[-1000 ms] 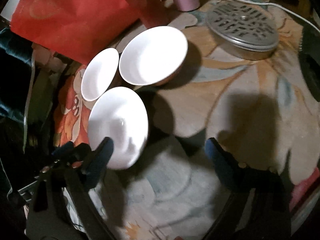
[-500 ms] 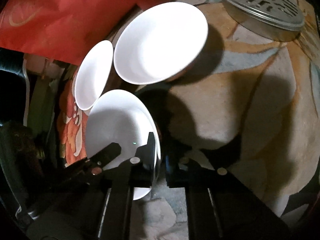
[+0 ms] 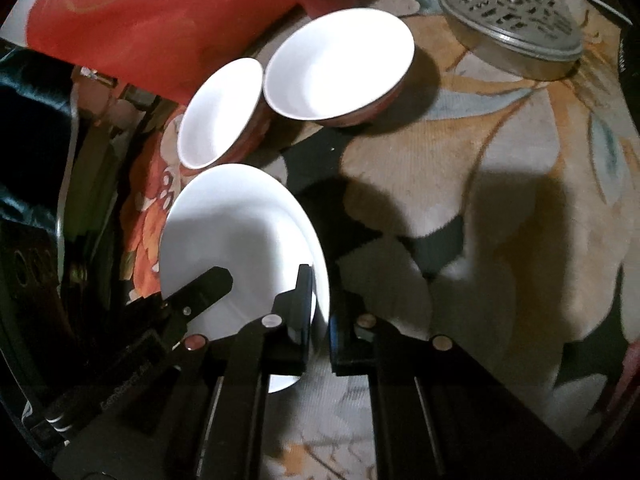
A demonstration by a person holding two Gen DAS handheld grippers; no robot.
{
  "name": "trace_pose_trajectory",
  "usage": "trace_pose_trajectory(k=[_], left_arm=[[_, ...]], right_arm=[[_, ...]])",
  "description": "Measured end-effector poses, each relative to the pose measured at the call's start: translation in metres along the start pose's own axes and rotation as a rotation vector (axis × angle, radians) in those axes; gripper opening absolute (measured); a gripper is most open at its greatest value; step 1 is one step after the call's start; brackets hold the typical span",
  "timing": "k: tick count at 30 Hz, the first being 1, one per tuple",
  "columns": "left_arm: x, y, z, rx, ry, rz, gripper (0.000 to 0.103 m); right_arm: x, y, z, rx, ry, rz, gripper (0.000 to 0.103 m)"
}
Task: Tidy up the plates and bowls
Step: 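Carry the white bowl with the right gripper to the plate stack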
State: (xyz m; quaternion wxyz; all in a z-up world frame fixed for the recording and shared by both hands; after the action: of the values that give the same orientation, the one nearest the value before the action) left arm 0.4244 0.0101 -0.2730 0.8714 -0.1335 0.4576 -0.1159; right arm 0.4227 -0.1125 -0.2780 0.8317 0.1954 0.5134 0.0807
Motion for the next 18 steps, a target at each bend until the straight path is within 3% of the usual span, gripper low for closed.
trace_pose_trajectory(k=[9,18], left_arm=[[-0.047,-0.037,0.001,0.035,-0.055,-0.054,0.008],[-0.076,-0.099,-0.009,0.118,-0.068,-0.135,0.008]], right_arm=[[-0.056,0.003,-0.005,-0.041,-0.016,-0.026,0.008],[-0.121,-0.022,-0.01,-0.012,-0.079,-0.091,0.008]])
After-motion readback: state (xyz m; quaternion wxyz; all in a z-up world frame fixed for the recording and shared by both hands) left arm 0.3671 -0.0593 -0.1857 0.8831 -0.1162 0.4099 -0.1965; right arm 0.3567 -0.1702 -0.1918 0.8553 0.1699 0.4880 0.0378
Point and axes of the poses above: each gripper's, at about its wrist camera, not at the fingertips, and x roughly the way its jaws point, y to its left, z to its top, the point moved 8 cm from there along x, roughly the way its jaws point, and after that the axes turned 14 degrees about -y, right-handed, at the moved point
